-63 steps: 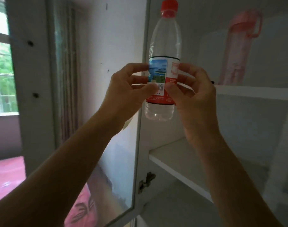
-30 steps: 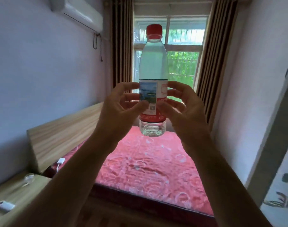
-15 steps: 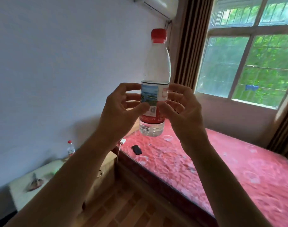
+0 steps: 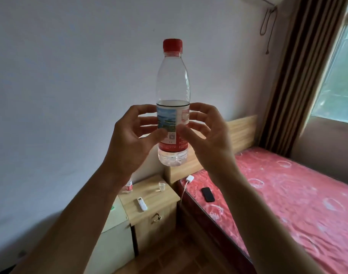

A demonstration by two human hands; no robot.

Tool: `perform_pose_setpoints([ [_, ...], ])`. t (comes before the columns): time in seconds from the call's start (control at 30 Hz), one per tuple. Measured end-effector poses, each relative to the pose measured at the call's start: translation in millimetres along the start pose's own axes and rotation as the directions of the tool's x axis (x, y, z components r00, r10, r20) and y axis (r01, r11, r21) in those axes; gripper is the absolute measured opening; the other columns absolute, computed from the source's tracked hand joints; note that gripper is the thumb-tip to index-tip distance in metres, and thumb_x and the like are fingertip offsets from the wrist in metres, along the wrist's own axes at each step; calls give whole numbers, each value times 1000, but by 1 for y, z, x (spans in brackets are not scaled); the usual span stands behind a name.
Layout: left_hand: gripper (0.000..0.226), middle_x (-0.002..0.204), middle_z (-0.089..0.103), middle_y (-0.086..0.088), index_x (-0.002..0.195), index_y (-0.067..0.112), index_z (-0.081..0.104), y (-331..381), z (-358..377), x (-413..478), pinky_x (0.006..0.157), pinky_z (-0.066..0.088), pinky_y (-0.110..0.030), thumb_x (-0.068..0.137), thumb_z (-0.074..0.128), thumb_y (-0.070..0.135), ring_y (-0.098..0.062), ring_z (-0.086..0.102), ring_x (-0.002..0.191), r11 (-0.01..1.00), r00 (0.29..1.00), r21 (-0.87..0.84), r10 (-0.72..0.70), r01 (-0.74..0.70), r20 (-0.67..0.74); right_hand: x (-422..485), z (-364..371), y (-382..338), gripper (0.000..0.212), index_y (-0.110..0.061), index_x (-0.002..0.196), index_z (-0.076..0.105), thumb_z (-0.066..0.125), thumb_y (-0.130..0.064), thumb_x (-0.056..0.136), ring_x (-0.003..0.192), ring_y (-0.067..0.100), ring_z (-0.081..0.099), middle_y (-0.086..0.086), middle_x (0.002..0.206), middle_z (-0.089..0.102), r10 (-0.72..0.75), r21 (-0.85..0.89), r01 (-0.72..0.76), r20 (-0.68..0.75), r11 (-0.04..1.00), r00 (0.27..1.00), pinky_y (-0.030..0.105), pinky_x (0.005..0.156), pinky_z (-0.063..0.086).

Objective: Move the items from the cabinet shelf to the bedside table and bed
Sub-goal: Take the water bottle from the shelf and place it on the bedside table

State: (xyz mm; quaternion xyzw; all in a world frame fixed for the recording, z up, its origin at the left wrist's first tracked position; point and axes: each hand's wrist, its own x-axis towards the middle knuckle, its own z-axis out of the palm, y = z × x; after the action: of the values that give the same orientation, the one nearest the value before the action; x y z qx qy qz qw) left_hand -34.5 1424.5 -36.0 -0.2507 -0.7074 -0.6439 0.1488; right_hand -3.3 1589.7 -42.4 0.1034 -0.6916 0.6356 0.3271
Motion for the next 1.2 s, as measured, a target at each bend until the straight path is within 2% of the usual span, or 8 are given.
perform_pose_setpoints([
  [0.13,46,119,72,-1,124,21,59,-23,-1,29,93,59,-46,83,76,9,-19,70,108,1000,999,6,-30,31,-45,34,11,27,46,-17,123,58,80,-11,83,98,10,70,0,111,70,11,14,-12,48,1000,999,27,83,59],
  [0.3,47,116,73,-2,123,19,60,-66,-10,71,91,60,-42,82,77,5,-18,72,105,998,995,12,-53,54,-82,77,34,71,46,-15,124,59,79,-7,83,96,7,70,0,110,71,36,43,-40,90,998,995,20,76,57],
  [0.47,47,117,73,0,124,19,59,-116,-26,119,90,61,-38,83,76,5,-15,71,105,998,995,17,-60,61,-83,117,66,121,46,-16,123,59,80,-7,83,98,9,71,1,111,71,46,22,-48,89,999,995,23,80,59],
  [0.67,47,119,71,0,125,19,58,-175,-59,193,91,60,-41,83,77,8,-17,71,106,999,994,8,-50,51,-100,183,122,169,46,-18,123,57,79,-9,84,102,8,69,-2,113,69,37,-19,-35,101,999,994,24,80,60],
  [0.77,48,121,71,0,126,18,58,-199,-73,226,91,60,-38,83,77,8,-17,70,108,999,995,24,-39,41,-95,210,144,191,45,-18,123,57,79,-10,84,102,10,70,-1,113,70,37,-20,-36,85,999,996,27,83,61],
  [1.0,47,122,69,5,127,21,56,-256,-92,277,85,60,-23,85,76,11,-13,69,107,997,994,39,-56,60,-97,254,182,242,46,-14,125,56,77,-6,85,102,8,69,2,115,69,74,-9,-74,105,997,992,20,80,59],
  [1.2,46,124,69,3,129,20,56,-304,-103,310,88,60,-24,87,74,14,-13,68,109,992,990,83,-82,92,-113,285,205,297,46,-11,125,56,77,-2,84,101,10,69,5,114,69,116,48,-124,140,991,983,21,80,58],
])
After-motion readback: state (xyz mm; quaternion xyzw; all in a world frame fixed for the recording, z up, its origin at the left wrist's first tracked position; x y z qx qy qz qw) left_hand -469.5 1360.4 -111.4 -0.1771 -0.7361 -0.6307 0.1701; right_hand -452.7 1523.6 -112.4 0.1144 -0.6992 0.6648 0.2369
